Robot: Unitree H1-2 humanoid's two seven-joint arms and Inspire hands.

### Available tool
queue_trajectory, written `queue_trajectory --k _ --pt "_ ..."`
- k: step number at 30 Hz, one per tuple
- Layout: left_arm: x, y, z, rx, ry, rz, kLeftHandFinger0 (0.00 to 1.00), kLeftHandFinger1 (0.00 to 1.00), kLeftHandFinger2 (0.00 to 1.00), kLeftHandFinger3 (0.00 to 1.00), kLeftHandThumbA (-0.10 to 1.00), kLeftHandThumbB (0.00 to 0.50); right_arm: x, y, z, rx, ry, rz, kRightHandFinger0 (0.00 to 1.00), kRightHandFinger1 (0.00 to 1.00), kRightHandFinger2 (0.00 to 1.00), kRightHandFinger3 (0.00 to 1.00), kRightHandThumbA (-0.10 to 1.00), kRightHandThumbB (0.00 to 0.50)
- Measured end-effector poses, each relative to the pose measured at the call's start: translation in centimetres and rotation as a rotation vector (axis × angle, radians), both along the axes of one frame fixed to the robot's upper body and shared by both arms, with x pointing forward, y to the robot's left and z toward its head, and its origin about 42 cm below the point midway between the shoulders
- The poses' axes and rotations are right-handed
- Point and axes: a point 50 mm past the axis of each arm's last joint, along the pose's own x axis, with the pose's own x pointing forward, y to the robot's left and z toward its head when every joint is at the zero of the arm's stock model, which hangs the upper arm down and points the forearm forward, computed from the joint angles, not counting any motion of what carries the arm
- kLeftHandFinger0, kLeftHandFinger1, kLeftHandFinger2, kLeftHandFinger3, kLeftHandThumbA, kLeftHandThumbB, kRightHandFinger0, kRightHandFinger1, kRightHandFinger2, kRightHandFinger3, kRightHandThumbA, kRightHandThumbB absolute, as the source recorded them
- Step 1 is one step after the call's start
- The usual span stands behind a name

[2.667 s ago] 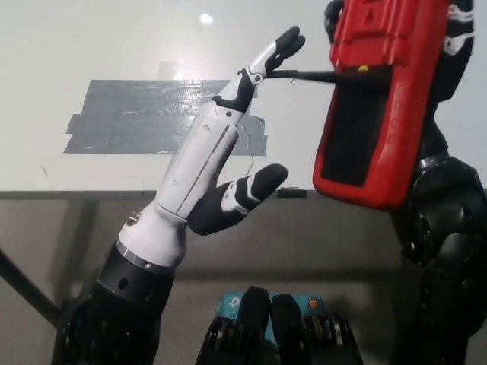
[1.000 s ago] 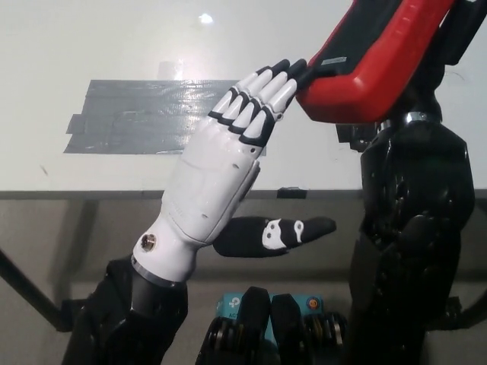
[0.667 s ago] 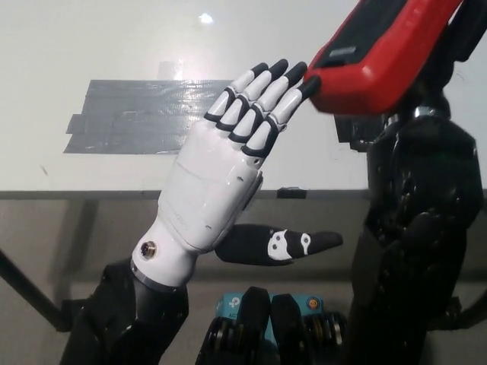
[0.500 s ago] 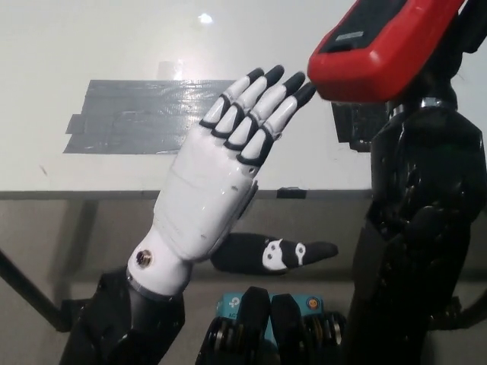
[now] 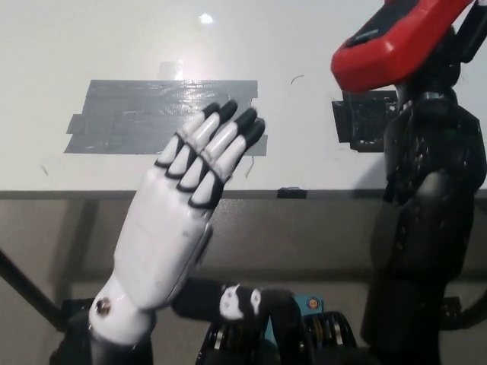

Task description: The robot first picks the multimeter with right hand and then unfolds the black stand on the back of it using left hand

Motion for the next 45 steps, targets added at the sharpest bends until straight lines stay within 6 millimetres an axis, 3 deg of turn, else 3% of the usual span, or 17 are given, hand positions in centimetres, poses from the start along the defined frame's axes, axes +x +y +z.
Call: queue_trajectory --k 8,10,12,14,20,23,25,26,27,31,34,36,41,43,45 --pt "-1.5 1.0 -1.9 -0.008 0.060 0.007 1.00 1.00 1.00 1.00 1.00 0.358 5.1 -2.9 -1.4 -0.064 0.117 -0.033 0.00 0.18 0.50 1.00 -0.10 0.056" --pt "-1.9 1.2 -2.5 -0.007 0.081 0.011 1.00 1.00 1.00 1.00 1.00 0.349 6.2 -3.4 -1.5 -0.094 0.144 -0.046 0.00 0.17 0.50 0.99 -0.10 0.084" --pt "-2.3 1.4 -3.2 -0.006 0.103 0.015 1.00 1.00 1.00 1.00 1.00 0.339 7.3 -4.0 -1.4 -0.125 0.170 -0.067 0.00 0.14 0.48 0.93 -0.10 0.089" --pt "-2.6 1.6 -3.7 -0.005 0.118 0.014 1.00 1.00 1.00 1.00 1.00 0.338 8.3 -4.5 -1.4 -0.158 0.200 -0.088 0.00 0.03 0.43 0.86 -0.10 0.084" --pt "-3.2 1.9 -4.8 -0.001 0.148 0.006 1.00 1.00 1.00 1.00 1.00 0.332 10.4 -5.2 -1.9 -0.256 0.282 -0.162 0.00 0.00 0.44 0.69 -0.10 0.120" --pt "-3.4 2.0 -5.3 0.000 0.159 0.004 1.00 1.00 1.00 1.00 1.00 0.339 11.1 -5.3 -2.7 -0.296 0.322 -0.191 0.00 0.00 0.45 0.55 -0.10 0.125" --pt "-3.5 2.0 -5.6 0.004 0.169 0.002 1.00 1.00 1.00 1.00 1.00 0.344 11.6 -5.4 -3.6 -0.336 0.348 -0.214 0.00 0.02 0.46 0.34 -0.10 0.156" --pt "-3.5 2.0 -5.7 0.005 0.173 0.002 1.00 1.00 1.00 1.00 1.00 0.345 11.8 -5.4 -3.9 -0.349 0.354 -0.221 0.00 0.02 0.47 0.29 -0.10 0.163" --pt "-3.6 2.0 -5.9 0.005 0.179 0.003 1.00 1.00 1.00 1.00 1.00 0.345 12.0 -5.5 -4.3 -0.377 0.368 -0.233 0.00 0.04 0.49 0.29 -0.10 0.160" --pt "-3.7 2.1 -6.2 0.012 0.188 0.000 1.00 1.00 1.00 1.00 1.00 0.344 12.3 -5.8 -6.1 -0.478 0.401 -0.281 0.00 0.10 0.58 0.57 -0.10 0.173" --pt "-3.6 2.1 -6.3 0.017 0.187 -0.003 1.00 1.00 1.00 1.00 1.00 0.340 12.4 -6.3 -6.9 -0.547 0.412 -0.313 0.00 0.06 0.53 0.57 -0.10 0.156" --pt "-3.6 2.2 -6.3 0.019 0.188 -0.003 1.00 1.00 1.00 1.00 1.00 0.341 12.4 -6.5 -7.3 -0.601 0.419 -0.335 0.00 0.05 0.55 0.58 -0.10 0.130" --pt "-3.6 2.2 -6.4 0.020 0.189 -0.003 1.00 1.00 1.00 1.00 1.00 0.340 12.4 -6.5 -7.8 -0.694 0.417 -0.371 0.00 0.06 0.56 0.55 -0.10 0.119" --pt "-3.6 2.2 -6.4 0.020 0.191 -0.003 1.00 1.00 1.00 1.00 1.00 0.340 12.3 -6.4 -8.1 -0.724 0.418 -0.380 0.00 0.09 0.61 0.56 -0.10 0.092" --pt "-3.6 2.2 -6.5 0.021 0.192 -0.002 1.00 1.00 1.00 1.00 1.00 0.341 12.3 -6.4 -8.3 -0.754 0.417 -0.386 0.00 0.18 0.68 0.62 -0.10 0.125"
